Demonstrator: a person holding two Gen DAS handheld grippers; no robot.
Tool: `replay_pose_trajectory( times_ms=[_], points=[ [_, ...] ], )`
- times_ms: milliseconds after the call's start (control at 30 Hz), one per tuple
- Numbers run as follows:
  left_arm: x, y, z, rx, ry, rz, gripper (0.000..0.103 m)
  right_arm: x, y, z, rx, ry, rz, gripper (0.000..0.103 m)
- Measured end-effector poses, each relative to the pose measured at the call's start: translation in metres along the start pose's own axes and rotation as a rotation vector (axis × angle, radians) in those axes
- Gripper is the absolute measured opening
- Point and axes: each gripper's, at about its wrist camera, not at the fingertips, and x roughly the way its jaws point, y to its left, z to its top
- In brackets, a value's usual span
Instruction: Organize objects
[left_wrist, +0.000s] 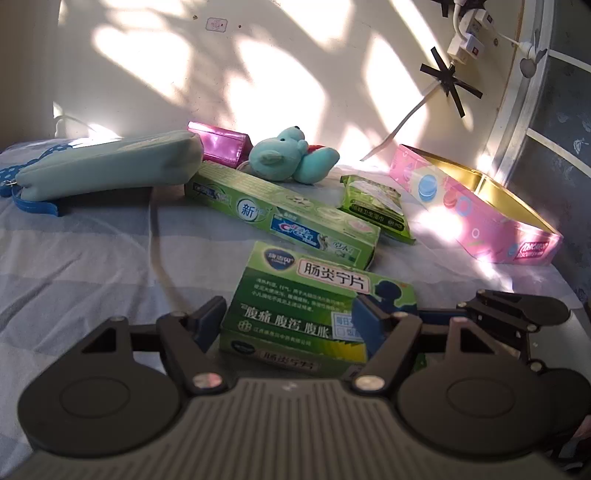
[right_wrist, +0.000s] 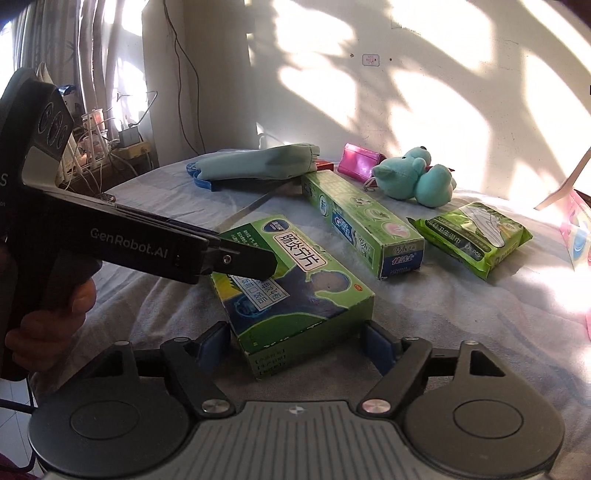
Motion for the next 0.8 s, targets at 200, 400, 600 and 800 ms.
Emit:
replay_pose_trajectory(
  times_ms=[200, 400, 600, 800],
  points=[
    [-0.007, -0.036, 0.02, 0.077, -0.067, -0.01, 0.07, -0.024, -0.026, 0.0, 0.147, -0.12, -0.054, 0.049],
    [0.014, -0.093, 0.07, 0.149, -0.16, -0.105, 0.07, -0.065, -0.052, 0.012, 0.078, -0.306, -0.281, 0.051],
    [0.07, -0.176, 0.097, 0.249, -0.228, -0.208, 0.07, -0.095, -0.121, 0.009, 0.147, -0.368, -0.497, 0.051],
    [0.117, -0.246, 0.103, 0.33, -0.233, -0.256, 0.07, -0.106, -0.188, -0.004, 0.236, -0.362, -0.633, 0.052]
  ],
)
